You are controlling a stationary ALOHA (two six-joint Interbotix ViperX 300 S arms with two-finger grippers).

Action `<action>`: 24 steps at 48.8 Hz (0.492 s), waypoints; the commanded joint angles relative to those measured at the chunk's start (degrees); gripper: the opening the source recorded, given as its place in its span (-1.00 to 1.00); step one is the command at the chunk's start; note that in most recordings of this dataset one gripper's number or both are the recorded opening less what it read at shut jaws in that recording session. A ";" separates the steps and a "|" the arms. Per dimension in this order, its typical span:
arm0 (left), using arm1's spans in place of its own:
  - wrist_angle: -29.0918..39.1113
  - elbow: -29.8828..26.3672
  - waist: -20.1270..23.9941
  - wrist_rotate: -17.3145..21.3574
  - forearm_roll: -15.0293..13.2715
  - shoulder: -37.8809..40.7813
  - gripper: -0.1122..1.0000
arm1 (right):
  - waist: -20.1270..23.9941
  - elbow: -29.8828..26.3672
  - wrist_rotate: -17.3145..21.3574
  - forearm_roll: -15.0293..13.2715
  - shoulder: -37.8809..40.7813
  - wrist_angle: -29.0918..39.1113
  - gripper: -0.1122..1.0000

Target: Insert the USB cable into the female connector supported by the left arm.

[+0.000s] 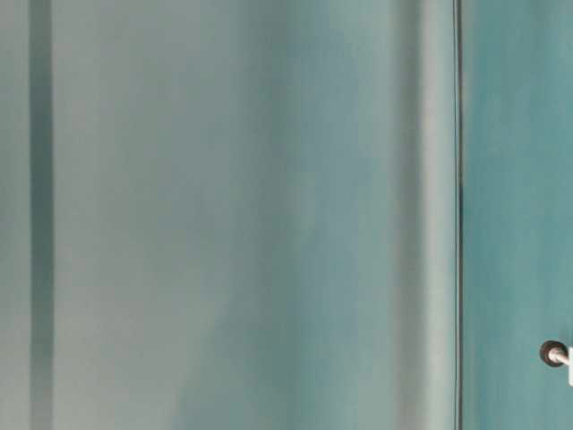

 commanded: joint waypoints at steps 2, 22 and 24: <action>0.00 -2.02 0.53 -1.05 0.00 0.26 0.50 | -0.18 -0.09 0.09 -0.09 -0.26 -1.67 0.19; 2.64 -2.20 1.23 -1.14 -0.35 0.26 0.50 | -0.09 0.53 0.18 -0.09 1.32 -3.87 0.19; 2.72 -2.20 1.23 -1.14 -0.35 0.26 0.50 | -0.09 0.53 0.26 -0.09 1.93 -4.66 0.19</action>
